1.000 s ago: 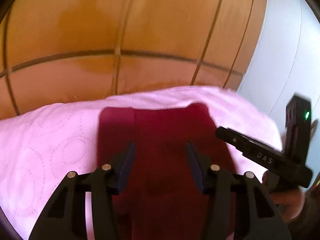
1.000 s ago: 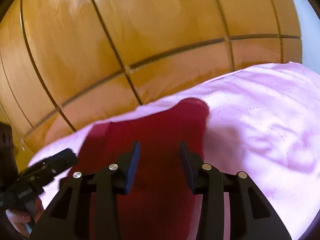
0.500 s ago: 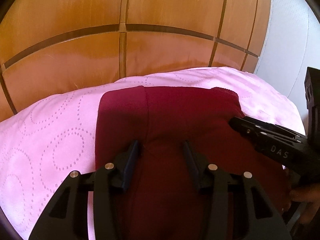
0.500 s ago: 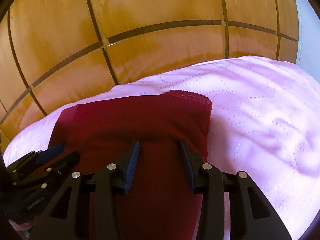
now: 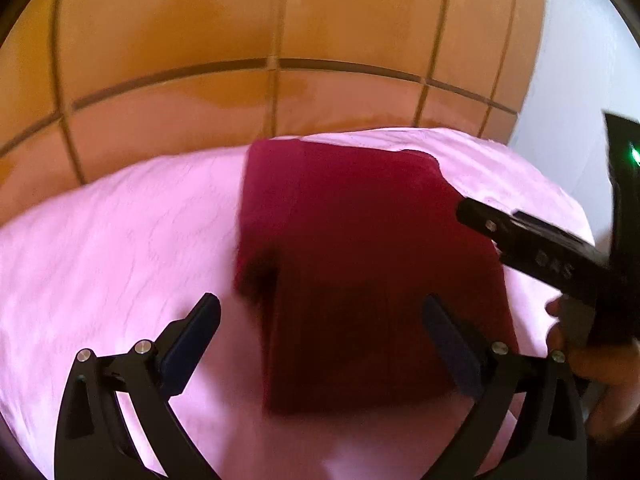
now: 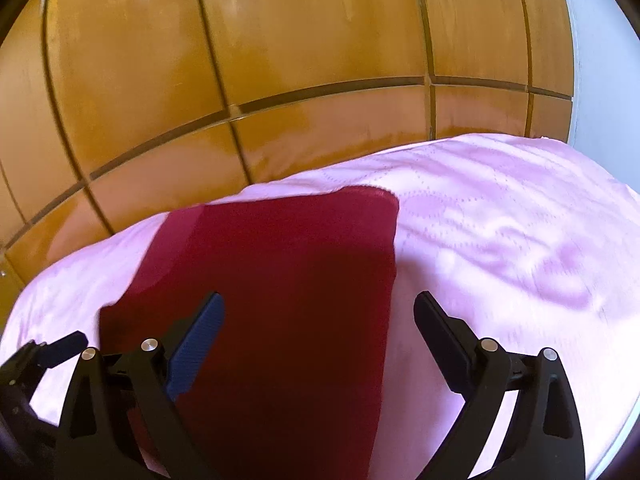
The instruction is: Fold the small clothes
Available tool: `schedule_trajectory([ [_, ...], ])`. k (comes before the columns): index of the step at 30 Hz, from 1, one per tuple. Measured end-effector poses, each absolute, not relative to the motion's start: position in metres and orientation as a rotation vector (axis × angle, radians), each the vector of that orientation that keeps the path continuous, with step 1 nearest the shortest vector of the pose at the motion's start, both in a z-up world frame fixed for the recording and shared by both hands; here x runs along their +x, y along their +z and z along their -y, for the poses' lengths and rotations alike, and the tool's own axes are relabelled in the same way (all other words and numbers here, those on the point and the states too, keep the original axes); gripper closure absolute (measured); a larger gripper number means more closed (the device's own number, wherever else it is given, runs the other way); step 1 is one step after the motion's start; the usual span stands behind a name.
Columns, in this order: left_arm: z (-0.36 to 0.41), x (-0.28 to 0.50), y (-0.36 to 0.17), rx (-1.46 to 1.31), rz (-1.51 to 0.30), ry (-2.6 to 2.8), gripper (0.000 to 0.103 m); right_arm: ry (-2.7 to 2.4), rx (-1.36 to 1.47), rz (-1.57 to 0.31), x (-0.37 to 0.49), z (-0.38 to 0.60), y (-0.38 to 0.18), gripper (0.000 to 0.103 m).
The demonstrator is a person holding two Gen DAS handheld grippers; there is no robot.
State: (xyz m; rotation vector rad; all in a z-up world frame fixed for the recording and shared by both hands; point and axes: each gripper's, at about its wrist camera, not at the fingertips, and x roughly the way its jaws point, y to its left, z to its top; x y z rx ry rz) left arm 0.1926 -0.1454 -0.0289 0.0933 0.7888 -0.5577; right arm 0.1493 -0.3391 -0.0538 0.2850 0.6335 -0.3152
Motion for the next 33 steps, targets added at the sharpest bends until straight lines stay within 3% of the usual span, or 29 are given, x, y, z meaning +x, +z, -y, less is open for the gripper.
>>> schedule_trajectory([
  [9,0.090,0.147,-0.008,0.034,-0.725,-0.410,0.002,-0.309,0.333,-0.627,0.100,0.300,-0.039,0.004],
  [33,0.048,0.085,0.011,0.075,-0.683,-0.265,0.002,-0.415,0.272,-0.591,0.017,0.247,-0.023,0.004],
])
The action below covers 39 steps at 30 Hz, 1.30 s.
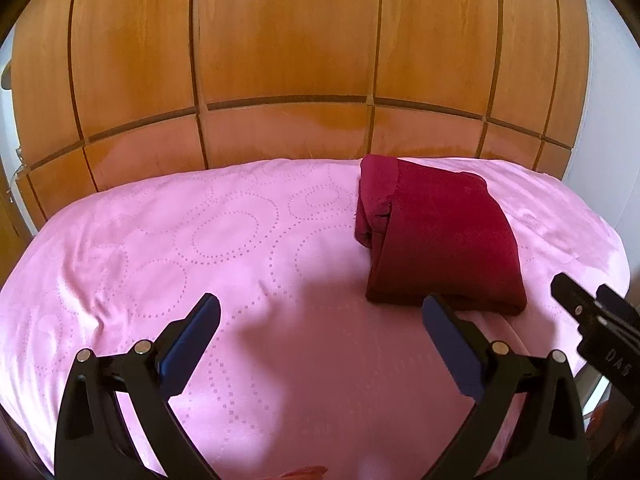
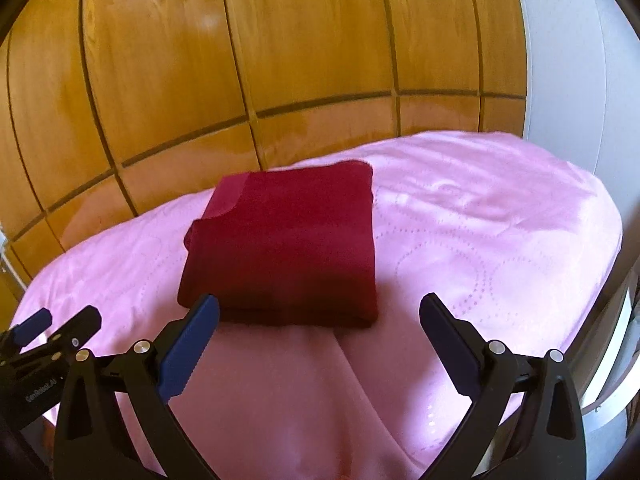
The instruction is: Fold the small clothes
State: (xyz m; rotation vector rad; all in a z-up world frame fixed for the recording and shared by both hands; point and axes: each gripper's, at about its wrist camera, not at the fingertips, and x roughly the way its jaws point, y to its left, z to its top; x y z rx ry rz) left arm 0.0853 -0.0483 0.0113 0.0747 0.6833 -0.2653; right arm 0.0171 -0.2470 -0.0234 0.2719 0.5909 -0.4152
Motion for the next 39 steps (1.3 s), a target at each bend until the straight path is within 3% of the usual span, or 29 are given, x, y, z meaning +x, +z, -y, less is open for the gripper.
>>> schedule_trajectory([
  [39,0.048,0.082,0.009,0.079,-0.704,-0.248,0.002,-0.377,0.219,-0.603,0.019,0.237,-0.026,0.004],
])
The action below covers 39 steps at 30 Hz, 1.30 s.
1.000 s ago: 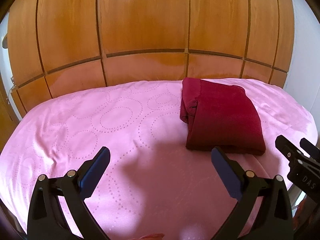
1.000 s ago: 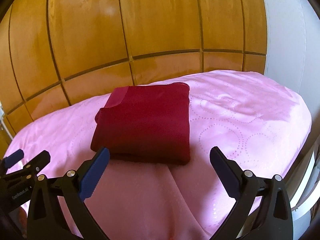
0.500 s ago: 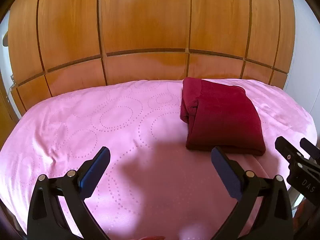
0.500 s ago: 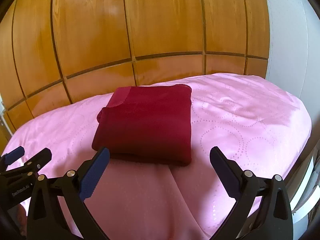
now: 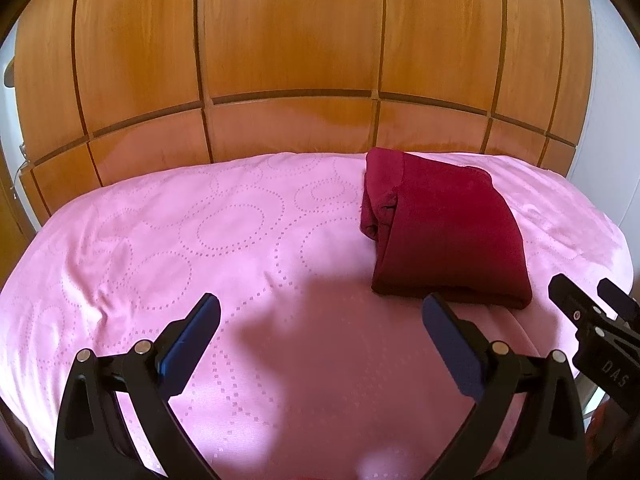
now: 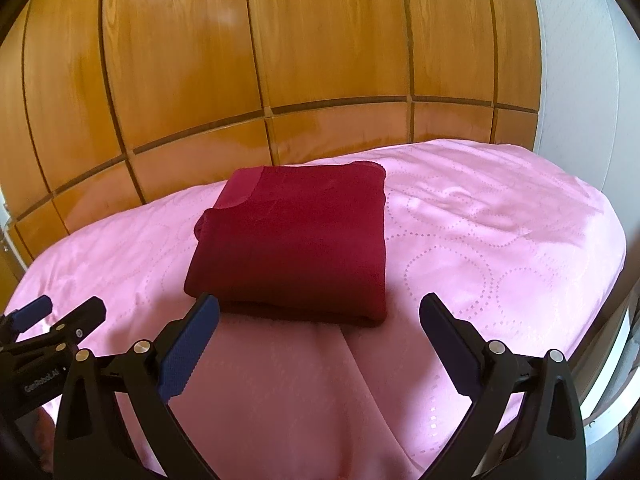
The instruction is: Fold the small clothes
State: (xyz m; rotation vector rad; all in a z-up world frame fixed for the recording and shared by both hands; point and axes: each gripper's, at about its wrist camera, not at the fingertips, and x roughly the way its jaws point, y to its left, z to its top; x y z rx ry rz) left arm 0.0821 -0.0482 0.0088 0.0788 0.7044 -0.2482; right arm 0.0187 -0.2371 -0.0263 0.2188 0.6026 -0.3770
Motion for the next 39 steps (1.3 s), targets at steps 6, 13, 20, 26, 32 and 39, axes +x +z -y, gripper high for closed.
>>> schedule_trajectory([
  [6,0.0505,0.0815,0.0097,0.087,-0.694,-0.253,0.002,-0.377,0.218,-0.601,0.0193,0.2375,-0.0265,0.004],
  [13,0.0503,0.0813,0.0072,0.090,-0.707,-0.265,0.002,-0.377,0.225,-0.608,0.0213,0.2379,-0.0271,0.004],
  [20,0.0474,0.0813,0.0082,0.081,-0.701,-0.269,0.002,-0.375,0.226,-0.607,0.0197,0.2381,-0.0276,0.004],
  [26,0.0503,0.0783,0.0080,0.103,-0.692,-0.279,0.002,-0.375,0.232,-0.610,0.0201,0.2385,-0.0284,0.004],
  [32,0.0479,0.0798,0.0068,0.103,-0.703,-0.279,0.002,-0.375,0.232,-0.609,0.0192,0.2375,-0.0285,0.004],
  [39,0.0480,0.0807,0.0063,0.101,-0.711,-0.280,0.002,-0.371,0.230,-0.614,0.0200,0.2375,-0.0288,0.004],
])
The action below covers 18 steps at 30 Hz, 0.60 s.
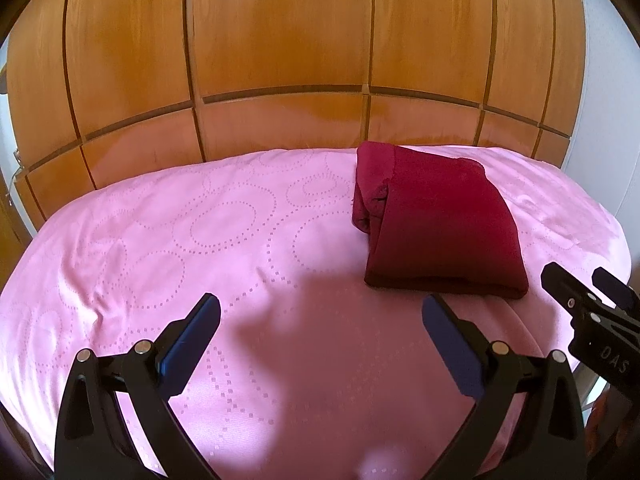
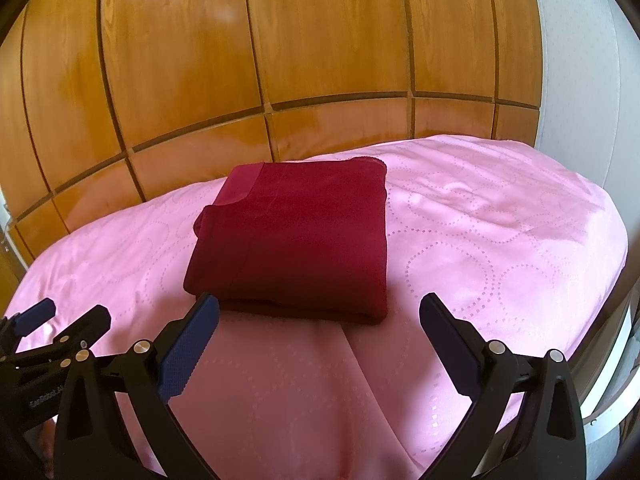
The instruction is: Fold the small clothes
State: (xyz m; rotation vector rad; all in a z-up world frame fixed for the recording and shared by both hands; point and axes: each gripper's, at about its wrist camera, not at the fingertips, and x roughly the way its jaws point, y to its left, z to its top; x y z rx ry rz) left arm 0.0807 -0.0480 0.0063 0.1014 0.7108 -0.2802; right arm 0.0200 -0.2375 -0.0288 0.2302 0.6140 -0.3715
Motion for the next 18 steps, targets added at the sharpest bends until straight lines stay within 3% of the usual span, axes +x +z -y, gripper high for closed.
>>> schedule_trajectory([
  [18,0.0506,0.0881,-0.0003,0.100,-0.767,-0.274,0.002,-0.363,0.244,-0.629,0.0257,0.2437,-0.0334,0.004],
])
